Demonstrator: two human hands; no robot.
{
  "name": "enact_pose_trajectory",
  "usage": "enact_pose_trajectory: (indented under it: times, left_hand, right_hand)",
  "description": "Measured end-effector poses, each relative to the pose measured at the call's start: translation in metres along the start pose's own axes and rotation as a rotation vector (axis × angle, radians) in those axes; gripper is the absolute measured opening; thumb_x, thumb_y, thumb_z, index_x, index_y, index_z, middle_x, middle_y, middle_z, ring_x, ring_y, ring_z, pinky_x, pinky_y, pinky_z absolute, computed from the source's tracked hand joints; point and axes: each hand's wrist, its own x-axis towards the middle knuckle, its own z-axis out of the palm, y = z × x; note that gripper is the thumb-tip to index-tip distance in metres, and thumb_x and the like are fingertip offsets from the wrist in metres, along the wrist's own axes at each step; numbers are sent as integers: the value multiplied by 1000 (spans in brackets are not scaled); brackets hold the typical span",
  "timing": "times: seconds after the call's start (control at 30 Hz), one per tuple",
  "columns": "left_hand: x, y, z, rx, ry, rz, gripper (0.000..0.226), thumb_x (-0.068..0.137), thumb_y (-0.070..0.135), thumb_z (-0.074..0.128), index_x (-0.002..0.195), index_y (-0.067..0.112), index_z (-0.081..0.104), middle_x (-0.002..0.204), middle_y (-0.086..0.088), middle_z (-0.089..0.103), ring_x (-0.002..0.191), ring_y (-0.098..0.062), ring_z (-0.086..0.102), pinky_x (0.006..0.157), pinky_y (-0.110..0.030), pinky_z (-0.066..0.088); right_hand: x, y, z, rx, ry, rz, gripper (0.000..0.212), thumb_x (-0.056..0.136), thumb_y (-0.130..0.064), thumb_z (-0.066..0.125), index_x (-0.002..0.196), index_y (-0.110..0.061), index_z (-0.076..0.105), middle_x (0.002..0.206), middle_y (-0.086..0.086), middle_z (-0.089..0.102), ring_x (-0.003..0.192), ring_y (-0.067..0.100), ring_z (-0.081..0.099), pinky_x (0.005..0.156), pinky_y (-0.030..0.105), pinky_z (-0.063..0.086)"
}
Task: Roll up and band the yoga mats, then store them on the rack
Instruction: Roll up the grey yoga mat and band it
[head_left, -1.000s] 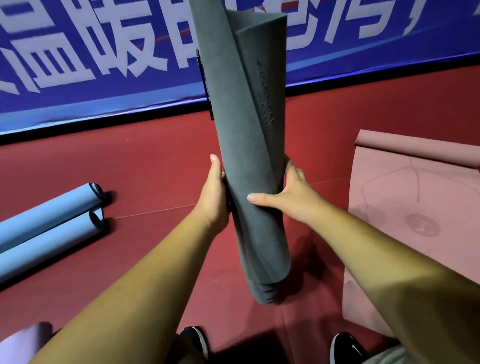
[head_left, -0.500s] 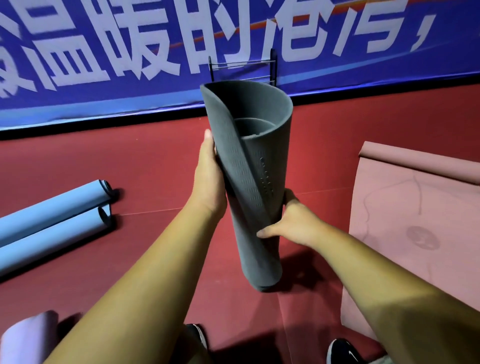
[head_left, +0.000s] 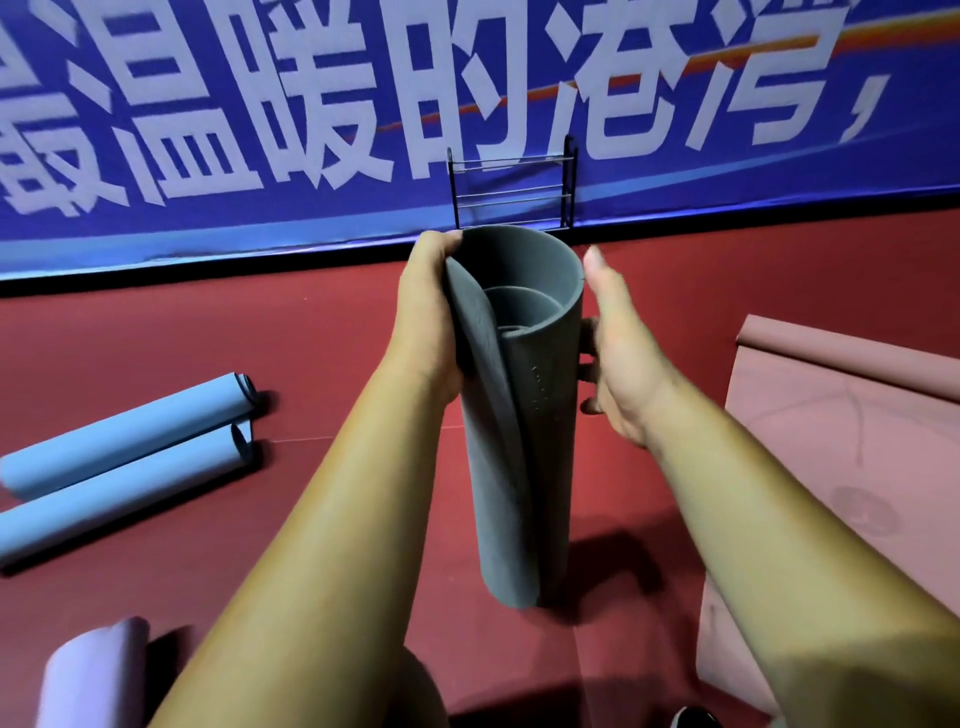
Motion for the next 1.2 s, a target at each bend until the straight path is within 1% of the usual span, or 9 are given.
enact_pose_trajectory:
  times: [0.07,0.13,0.27,0.4,0.5,0.73,0.9,1.1,1.2]
  left_hand:
    - [-4,-4,4,-23,-13,-5,51,102,38,48,63,23,76,80,-6,76,72,-24,73,66,-30,56]
    - [-7,-9,7,-72,-1,-9,46,101,40,48,72,22,78,84,-8,78,75,-25,74,68,-31,57]
    - [-7,-18,7,-97,34,-27,37,98,43,50,97,17,76,94,-12,79,83,-29,75,77,-36,57]
    - [-1,-58,1,-61,116,-66,56,88,49,57,124,10,73,114,-17,79,106,-36,76,101,-51,58]
    - [2,-100,-8,-2,170,-138,65,83,50,61,131,6,69,121,-17,77,112,-37,74,106,-56,55]
    - [7,-102,-16,110,86,-315,44,109,41,45,84,18,72,66,5,75,50,-7,69,42,-14,45]
    - [31,-115,-23,256,181,-339,70,84,78,55,132,27,64,122,-1,77,102,-21,74,77,-38,50]
    - [19,-137,-29,417,161,-327,60,93,73,31,130,30,50,123,3,65,119,-30,60,107,-65,43]
    - [20,-134,-31,565,126,-273,62,97,70,21,140,34,49,141,-3,61,128,-34,56,112,-65,42]
  right_hand:
    - [6,-9,6,-10,30,84,99,69,-101,48,145,-40,61,142,-6,68,132,18,61,112,48,40]
    - [14,-7,10,10,71,122,98,65,-94,60,144,-36,64,142,-2,69,134,23,61,105,45,44]
    - [22,-5,4,2,90,116,40,95,-63,53,99,-27,70,77,-8,73,64,10,65,63,29,37]
    - [22,2,-1,59,137,202,39,102,-52,48,80,-23,61,47,-8,59,33,7,54,60,29,33]
    - [30,34,-7,80,174,285,42,101,-54,48,77,-22,61,48,-6,60,43,14,56,62,30,32]
    - [40,63,-16,95,158,314,44,98,-62,52,84,-25,71,70,-4,75,64,17,62,65,32,37]
    - [53,75,-19,97,138,267,49,95,-68,51,93,-27,77,90,1,81,77,19,70,71,34,42]
    - [58,96,-27,77,160,373,62,81,-88,56,93,-31,77,98,2,77,84,26,62,75,39,45]
    - [60,93,-28,36,172,383,75,75,-96,54,103,-32,80,112,3,77,102,32,66,94,54,48]
